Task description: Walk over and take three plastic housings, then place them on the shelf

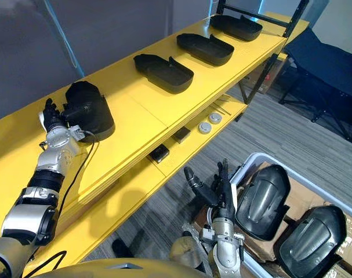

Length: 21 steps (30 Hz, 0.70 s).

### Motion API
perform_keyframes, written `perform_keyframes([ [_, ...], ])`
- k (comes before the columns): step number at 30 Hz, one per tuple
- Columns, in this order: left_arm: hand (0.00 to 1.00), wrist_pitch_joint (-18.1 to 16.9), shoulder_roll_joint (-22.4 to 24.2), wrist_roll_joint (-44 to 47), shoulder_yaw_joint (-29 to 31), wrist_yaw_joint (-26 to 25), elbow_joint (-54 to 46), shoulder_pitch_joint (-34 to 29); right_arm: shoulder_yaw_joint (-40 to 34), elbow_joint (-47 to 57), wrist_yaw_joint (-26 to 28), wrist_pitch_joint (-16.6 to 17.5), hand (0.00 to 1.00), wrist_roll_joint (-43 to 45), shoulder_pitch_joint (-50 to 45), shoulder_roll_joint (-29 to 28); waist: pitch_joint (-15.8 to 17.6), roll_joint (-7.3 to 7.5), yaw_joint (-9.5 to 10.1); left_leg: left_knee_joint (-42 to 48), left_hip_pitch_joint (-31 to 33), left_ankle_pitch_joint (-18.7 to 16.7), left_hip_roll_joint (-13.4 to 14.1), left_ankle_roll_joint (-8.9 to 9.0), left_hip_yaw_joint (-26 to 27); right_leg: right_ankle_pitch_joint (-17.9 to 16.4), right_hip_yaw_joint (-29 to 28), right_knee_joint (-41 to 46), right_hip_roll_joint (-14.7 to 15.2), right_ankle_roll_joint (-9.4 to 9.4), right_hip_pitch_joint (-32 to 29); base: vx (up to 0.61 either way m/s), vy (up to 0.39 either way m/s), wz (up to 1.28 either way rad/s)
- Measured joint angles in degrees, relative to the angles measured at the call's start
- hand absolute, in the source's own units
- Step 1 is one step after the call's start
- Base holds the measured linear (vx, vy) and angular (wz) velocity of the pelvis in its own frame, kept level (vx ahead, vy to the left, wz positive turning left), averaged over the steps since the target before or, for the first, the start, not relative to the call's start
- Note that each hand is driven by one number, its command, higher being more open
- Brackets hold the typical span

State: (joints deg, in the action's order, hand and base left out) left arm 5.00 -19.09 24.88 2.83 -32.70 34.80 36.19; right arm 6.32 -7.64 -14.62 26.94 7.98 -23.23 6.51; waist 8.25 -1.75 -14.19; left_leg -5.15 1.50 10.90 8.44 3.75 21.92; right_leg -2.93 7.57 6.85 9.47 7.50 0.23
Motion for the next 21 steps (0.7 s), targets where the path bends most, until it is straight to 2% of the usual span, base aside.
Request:
perform_keyframes([
  [5, 1.00, -3.89, -1.64, 0.00, 0.18, 2.31, -7.39, 0.44, -0.36, 7.56, -2.62, 0.25, 1.00, -1.04, 2.15, 0.04, -0.02, 0.00, 0.90, 0.03, -0.07, 0.51, -0.06, -0.21, -0.06, 0.07, 0.11, 0.23, -0.02, -0.02, 0.02, 0.00, 0.000, 0.00],
  [8, 1.00, -7.11, -1.86, 1.88, 0.19, 4.67, -11.80, 2.10, -1.40, 12.13, -2.01, 1.66, 1.00, -0.94, 5.04, 0.24, -0.03, -0.04, 1.36, 0.05, -0.17, 0.85, -0.09, -0.34, -0.38, 0.10, 0.55, 0.47, -0.01, -0.04, 0.27, -0.01, -0.003, 0.05],
  [11, 1.00, -11.01, -2.13, 1.88, 0.19, 5.50, -15.84, 2.17, -1.39, 13.17, 3.48, 3.92, 1.00, 1.83, 8.92, 1.53, -0.10, -0.29, 1.53, 0.05, -0.92, 0.94, -0.09, -0.38, -0.60, 0.07, 0.60, 0.68, -0.01, -0.07, 0.96, -0.03, -0.001, 0.01],
  [12, 1.00, -13.06, -2.13, 1.90, 0.24, 5.62, -18.14, 2.13, -0.95, 13.28, 6.56, 4.69, 1.00, 3.64, 11.01, 2.83, -0.30, -0.76, 1.69, 0.04, -1.04, 1.02, -0.11, -0.42, -1.34, 0.02, 0.95, 0.78, -0.01, -0.08, 1.31, -0.04, -0.007, 0.08],
  [14, 1.00, -14.52, -2.15, 2.06, 0.45, 6.76, -22.12, 1.09, -0.24, 13.47, 9.77, 4.69, 1.00, 5.39, 13.40, 3.87, -0.28, -1.54, 2.03, 0.04, -0.94, 1.07, -0.11, -0.48, -2.16, -0.04, 1.83, 0.85, -0.01, -0.13, 1.73, -0.05, -0.010, 0.19],
  [17, 1.00, -19.13, -1.55, 2.31, 0.64, 8.25, -36.26, -8.04, 3.10, 13.45, 16.34, 3.40, 1.00, 9.81, 20.17, 6.81, -0.44, -3.77, 3.97, 0.05, -0.85, 1.22, -0.11, -0.19, -3.86, -0.29, 3.92, 1.01, 0.05, -0.33, 2.65, -0.05, -0.014, 0.28],
  [19, 1.00, -22.66, 2.60, 2.43, 0.85, 9.23, -47.84, -19.55, 6.34, 12.80, 19.91, 0.19, 1.00, 11.97, 25.84, 7.75, -1.25, -5.14, 6.42, 0.11, -0.76, 1.58, -0.22, 0.04, -6.50, -0.94, 6.63, 1.23, 0.06, -0.36, 4.25, -0.02, -0.039, 0.56],
  [20, 1.00, -23.38, 4.19, 2.33, 0.83, 9.61, -50.66, -22.95, 7.20, 12.40, 20.78, -1.10, 1.00, 12.76, 27.47, 7.70, -1.35, -5.29, 7.02, 0.13, -0.79, 1.63, -0.29, 0.09, -7.44, -1.15, 7.53, 1.27, 0.06, -0.42, 4.86, -0.04, -0.061, 0.79],
  [21, 1.00, -24.83, 8.13, 1.90, 0.32, 10.69, -56.27, -31.41, 8.82, 11.03, 22.59, -4.90, 1.00, 12.99, 31.19, 7.71, -1.58, -5.52, 8.87, 0.05, -0.58, 1.35, -0.58, 0.27, -9.77, -2.03, 10.00, 1.29, 0.07, -0.65, 5.84, -0.04, -0.053, 0.83],
])
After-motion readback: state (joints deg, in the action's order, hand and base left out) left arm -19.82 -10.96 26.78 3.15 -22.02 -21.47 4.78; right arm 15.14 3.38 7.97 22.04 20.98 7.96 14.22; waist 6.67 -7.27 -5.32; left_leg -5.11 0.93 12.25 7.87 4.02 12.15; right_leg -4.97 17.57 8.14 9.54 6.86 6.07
